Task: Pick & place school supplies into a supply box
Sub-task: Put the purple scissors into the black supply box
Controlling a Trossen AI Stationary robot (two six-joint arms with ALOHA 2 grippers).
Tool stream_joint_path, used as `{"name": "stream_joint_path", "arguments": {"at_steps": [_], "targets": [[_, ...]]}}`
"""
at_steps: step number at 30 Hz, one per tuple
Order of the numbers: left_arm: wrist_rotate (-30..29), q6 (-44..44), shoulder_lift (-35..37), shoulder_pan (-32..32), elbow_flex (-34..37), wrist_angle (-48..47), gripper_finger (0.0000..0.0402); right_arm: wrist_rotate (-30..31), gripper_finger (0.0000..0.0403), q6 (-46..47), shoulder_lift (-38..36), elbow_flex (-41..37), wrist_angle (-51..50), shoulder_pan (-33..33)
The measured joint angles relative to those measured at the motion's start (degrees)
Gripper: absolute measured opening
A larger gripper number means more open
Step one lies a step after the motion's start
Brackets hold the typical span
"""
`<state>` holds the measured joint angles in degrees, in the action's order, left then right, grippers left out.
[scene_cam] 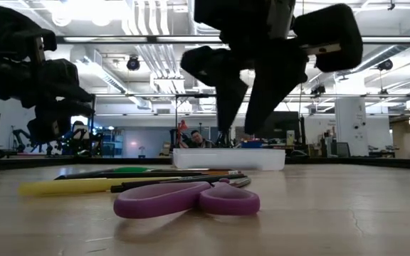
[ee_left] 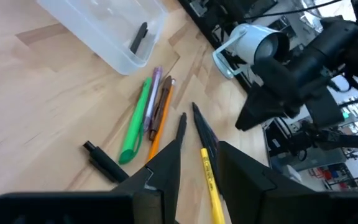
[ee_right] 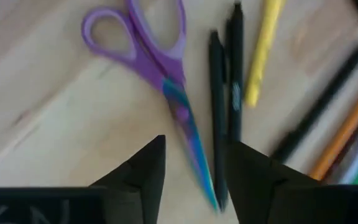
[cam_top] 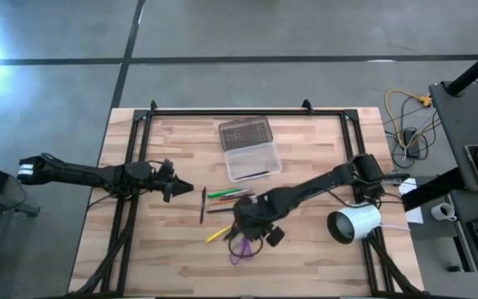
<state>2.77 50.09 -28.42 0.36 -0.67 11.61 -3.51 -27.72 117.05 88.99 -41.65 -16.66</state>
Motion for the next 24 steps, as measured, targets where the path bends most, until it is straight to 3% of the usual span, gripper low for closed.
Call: {"name": "stream_joint_path", "arguments": {"at_steps": [9,15,20,24], "targets": [[6.0,0.0,-0.4,-0.1,-1.5,0.7,0.0088,0.5,0.0166,-3.7,1.4,0.0,7.6,-3.7],[6.8,0.1,-0.5,-0.1,-2.9,0.0,0.0088,0.8,0.0159,-0.7,3.1,-0.1,11.6,-5.4],[6.2,-0.9,-1.4,-2.4,-8.6,-0.4,0.0088,7.0,0.0155,8.3,4.4,1.6,11.3,-6.8],[4.0,-4.9,-4.9,-3.8,-15.2,-7.8,0.0088,6.4,0.0155,5.4,4.1,1.6,11.1,-7.8]]}}
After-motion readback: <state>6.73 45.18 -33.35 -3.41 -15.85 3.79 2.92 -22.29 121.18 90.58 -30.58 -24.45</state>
